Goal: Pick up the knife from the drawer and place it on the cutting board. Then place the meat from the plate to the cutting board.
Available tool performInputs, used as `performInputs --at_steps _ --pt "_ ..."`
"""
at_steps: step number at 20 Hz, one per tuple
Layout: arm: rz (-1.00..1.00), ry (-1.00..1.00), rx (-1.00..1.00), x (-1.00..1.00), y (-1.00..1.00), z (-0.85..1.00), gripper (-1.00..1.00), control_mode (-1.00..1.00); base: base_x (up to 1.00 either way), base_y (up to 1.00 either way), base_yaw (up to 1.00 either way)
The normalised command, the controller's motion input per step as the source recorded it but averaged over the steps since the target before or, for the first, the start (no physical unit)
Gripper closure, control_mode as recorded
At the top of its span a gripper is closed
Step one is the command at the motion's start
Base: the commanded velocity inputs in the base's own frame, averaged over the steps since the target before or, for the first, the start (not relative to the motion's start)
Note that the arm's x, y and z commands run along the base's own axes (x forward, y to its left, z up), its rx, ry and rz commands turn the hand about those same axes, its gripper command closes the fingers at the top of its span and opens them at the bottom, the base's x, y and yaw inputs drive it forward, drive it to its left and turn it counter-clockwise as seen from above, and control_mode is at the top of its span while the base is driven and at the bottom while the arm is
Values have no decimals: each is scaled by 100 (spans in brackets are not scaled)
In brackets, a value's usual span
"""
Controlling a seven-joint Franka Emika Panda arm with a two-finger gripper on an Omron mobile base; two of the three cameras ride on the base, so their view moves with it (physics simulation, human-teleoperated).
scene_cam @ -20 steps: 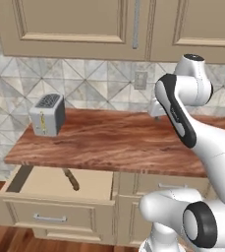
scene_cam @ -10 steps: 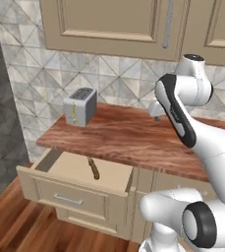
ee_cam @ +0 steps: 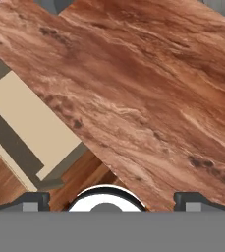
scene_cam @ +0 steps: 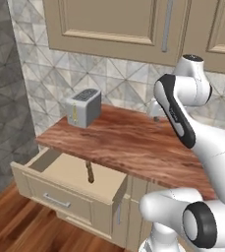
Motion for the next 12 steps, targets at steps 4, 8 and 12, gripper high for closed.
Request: performInputs --at_steps 4,8,12 --pt "0 0 0 0 0 0 -100 100 63 -40 28" --pt "0 0 0 0 0 0 -100 100 17 -24 38" --pt "0 0 0 0 0 0 -100 100 1 -16 41"
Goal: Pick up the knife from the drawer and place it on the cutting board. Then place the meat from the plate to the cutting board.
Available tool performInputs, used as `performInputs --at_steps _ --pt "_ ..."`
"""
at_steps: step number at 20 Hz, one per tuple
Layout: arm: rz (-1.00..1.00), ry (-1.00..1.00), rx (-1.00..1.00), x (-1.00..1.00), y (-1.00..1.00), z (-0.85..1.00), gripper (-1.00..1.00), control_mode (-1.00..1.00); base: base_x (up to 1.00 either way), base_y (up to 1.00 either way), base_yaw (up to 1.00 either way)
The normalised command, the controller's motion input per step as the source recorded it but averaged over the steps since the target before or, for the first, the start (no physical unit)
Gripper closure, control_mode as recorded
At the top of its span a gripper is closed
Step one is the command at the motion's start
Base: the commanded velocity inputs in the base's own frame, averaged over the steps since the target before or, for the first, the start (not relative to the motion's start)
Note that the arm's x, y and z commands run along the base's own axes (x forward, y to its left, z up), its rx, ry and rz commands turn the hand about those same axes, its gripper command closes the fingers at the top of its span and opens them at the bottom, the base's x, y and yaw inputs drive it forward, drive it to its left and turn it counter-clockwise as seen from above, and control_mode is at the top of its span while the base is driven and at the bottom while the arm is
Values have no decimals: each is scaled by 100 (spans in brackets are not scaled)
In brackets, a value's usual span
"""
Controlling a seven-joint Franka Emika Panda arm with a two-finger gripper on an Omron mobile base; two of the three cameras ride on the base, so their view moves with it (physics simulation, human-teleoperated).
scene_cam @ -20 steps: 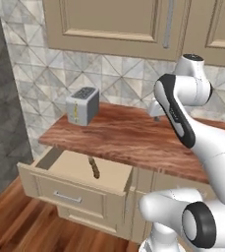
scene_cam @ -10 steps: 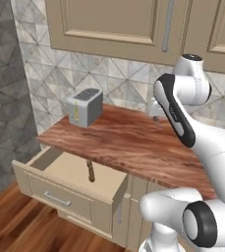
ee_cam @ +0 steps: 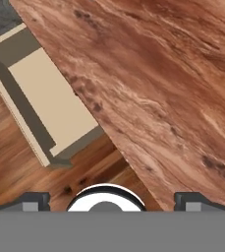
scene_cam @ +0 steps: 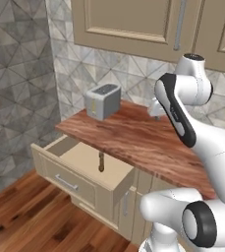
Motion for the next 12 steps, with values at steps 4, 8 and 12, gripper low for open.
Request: performInputs --at_steps 4,8,12 --pt "0 0 0 0 0 0 -100 -100 0 -3 19" --pt "2 -3 0 -13 34 -11 -100 -100 0 0 0" --pt "9 0 0 0 97 -48 -100 -100 0 0 0"
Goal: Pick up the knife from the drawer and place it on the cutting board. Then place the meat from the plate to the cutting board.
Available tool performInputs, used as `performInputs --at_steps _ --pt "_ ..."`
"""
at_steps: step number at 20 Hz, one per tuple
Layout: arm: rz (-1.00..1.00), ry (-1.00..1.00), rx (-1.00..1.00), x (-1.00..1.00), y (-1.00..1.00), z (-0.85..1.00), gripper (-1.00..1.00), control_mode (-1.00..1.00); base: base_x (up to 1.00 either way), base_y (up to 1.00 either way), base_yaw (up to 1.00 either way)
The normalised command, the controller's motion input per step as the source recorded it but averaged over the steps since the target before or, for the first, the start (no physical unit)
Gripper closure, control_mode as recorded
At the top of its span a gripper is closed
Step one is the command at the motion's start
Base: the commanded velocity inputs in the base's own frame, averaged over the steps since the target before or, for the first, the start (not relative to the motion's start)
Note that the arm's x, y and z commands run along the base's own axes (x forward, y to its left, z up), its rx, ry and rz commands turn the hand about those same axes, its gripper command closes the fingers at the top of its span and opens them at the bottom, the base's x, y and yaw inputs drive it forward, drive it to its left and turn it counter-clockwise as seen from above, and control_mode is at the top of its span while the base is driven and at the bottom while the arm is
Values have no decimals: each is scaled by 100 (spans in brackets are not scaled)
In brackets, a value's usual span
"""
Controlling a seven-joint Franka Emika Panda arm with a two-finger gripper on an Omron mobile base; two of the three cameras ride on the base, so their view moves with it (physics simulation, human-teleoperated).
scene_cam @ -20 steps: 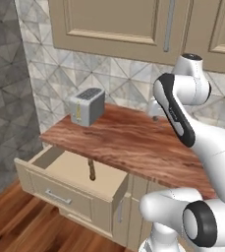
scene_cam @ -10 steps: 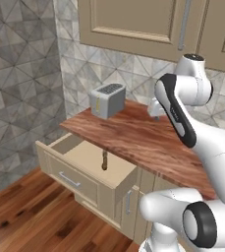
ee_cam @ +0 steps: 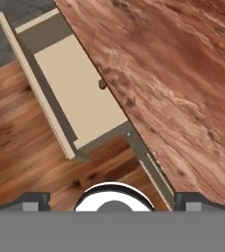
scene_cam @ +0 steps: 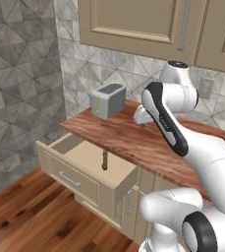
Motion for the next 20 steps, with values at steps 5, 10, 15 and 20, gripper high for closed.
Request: performInputs --at_steps 5,10,15,20 --pt "13 0 0 17 99 -57 -100 -100 0 0 0" --pt "12 0 0 43 100 -66 -100 -100 0 0 0" --pt "5 0 0 40 69 -44 -100 -100 0 0 0" --pt "0 0 0 16 36 -39 -100 -100 0 0 0"
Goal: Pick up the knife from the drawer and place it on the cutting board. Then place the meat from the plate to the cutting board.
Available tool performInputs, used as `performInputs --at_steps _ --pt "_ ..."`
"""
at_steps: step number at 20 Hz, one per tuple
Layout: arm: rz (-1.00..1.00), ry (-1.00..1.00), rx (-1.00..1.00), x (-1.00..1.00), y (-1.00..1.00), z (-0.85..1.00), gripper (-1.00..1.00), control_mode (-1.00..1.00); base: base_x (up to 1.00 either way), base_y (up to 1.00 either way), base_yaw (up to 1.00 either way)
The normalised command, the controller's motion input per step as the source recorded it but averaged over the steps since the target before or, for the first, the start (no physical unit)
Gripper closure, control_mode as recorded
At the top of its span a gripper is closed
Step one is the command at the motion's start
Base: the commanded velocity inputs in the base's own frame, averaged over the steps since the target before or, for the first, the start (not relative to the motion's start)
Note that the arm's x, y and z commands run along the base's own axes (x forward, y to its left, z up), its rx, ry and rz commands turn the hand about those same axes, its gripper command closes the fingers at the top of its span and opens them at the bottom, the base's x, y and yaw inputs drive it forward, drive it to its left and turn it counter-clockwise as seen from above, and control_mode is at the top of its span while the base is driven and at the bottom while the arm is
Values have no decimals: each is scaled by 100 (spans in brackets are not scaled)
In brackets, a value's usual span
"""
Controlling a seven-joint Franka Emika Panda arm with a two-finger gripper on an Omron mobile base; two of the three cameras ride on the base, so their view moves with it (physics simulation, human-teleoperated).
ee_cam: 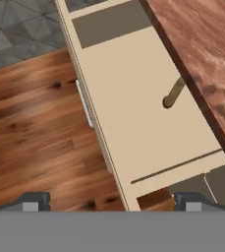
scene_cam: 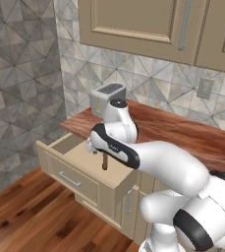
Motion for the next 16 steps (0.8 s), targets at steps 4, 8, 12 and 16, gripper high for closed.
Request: performInputs --at_steps 4,8,12,16 --pt "1 14 -1 0 8 -28 -100 -100 0 0 0" --pt "1 13 -7 -4 1 -46 -100 -100 0 0 0" --pt "2 10 -4 0 10 -35 -100 -100 0 0 0" --pt "1 11 -1 0 6 -42 -100 -100 0 0 0"
